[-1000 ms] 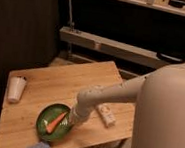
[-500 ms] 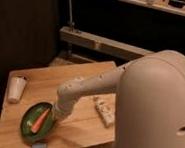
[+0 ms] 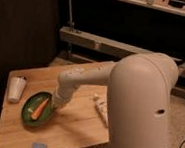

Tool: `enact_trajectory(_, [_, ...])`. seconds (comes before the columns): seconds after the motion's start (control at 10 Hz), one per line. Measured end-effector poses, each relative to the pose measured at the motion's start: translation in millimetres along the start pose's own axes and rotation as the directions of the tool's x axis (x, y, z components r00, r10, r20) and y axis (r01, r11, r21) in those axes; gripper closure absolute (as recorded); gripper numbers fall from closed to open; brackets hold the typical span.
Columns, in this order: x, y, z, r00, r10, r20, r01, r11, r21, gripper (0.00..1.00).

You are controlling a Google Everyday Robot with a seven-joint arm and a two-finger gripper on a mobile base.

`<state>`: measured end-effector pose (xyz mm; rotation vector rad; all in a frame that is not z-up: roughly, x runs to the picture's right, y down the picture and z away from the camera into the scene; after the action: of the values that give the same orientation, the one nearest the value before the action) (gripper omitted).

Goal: Drag the ceramic bowl in a circle

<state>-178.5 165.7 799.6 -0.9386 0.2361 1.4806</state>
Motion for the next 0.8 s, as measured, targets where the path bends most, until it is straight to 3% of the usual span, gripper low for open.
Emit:
enact_trajectory(0.2, [-46.3, -25.0, -5.8, 0.998, 0.064, 0.010, -0.064, 0.997, -0.031, 1.00])
enact_trajectory(0.5, [-93.4, -62.9, -17.5, 0.985, 0.167, 0.031, -0.165, 0.985, -0.058, 1.00])
enact_trajectory(0.8, [-92.9, -110.0, -37.5, 0.964, 0.259, 0.065, -0.256, 0.965, -0.059, 1.00])
